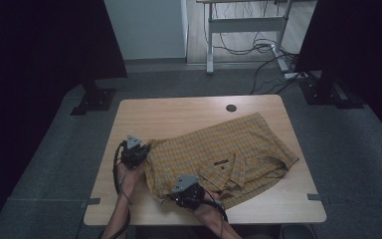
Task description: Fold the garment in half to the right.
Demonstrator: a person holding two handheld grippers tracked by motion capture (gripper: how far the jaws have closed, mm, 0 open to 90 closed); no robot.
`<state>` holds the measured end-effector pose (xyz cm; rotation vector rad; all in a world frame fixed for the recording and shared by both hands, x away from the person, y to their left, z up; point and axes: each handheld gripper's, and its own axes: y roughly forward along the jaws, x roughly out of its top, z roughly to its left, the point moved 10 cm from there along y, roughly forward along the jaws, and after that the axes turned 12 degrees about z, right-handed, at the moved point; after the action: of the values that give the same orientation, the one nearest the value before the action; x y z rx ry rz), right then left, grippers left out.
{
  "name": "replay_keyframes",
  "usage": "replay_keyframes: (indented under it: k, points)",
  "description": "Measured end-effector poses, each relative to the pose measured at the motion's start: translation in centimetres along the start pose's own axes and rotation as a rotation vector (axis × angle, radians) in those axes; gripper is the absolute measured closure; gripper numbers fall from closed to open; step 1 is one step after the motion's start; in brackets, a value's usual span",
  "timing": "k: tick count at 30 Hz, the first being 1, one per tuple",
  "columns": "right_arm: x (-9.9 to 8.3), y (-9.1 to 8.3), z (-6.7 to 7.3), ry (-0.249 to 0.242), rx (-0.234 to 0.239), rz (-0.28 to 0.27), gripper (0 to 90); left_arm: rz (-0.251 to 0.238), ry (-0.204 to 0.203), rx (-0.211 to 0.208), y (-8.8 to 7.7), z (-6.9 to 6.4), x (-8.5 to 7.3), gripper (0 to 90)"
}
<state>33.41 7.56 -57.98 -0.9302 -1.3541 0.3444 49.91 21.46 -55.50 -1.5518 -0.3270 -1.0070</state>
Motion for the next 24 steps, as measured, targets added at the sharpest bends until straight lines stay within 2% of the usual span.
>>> replay_keyframes:
  k: [6, 9, 11, 15, 18, 21, 24]
  points:
    - [1.9, -3.4, -0.4, 0.005, 0.014, -0.095, 79.2, -0.059, 0.022, 0.011, -2.7, 0.0, 2.5, 86.2]
    - [1.8, -4.9, -1.5, 0.021, 0.001, -0.121, 79.4, -0.093, 0.034, 0.008, -3.3, -0.6, 4.0, 86.1]
    - [1.2, -5.9, -2.5, 0.042, -0.019, -0.132, 79.6, -0.112, 0.050, 0.010, -3.1, -1.3, 4.8, 85.9]
    - [-0.8, -7.5, -4.8, 0.117, -0.039, -0.152, 79.6, -0.177, 0.111, -0.001, -1.5, -3.2, 6.3, 85.2]
    - [-2.9, -8.0, -6.4, 0.167, -0.069, -0.146, 79.7, -0.182, 0.140, -0.008, 0.7, -4.8, 6.7, 84.8]
    - [-5.2, -7.9, -7.7, 0.216, -0.089, -0.127, 79.9, -0.136, 0.169, -0.013, 3.4, -6.4, 6.1, 84.4]
    - [-7.3, -7.2, -8.4, 0.240, -0.099, -0.087, 80.0, -0.058, 0.201, -0.017, 6.0, -7.7, 5.0, 83.7]
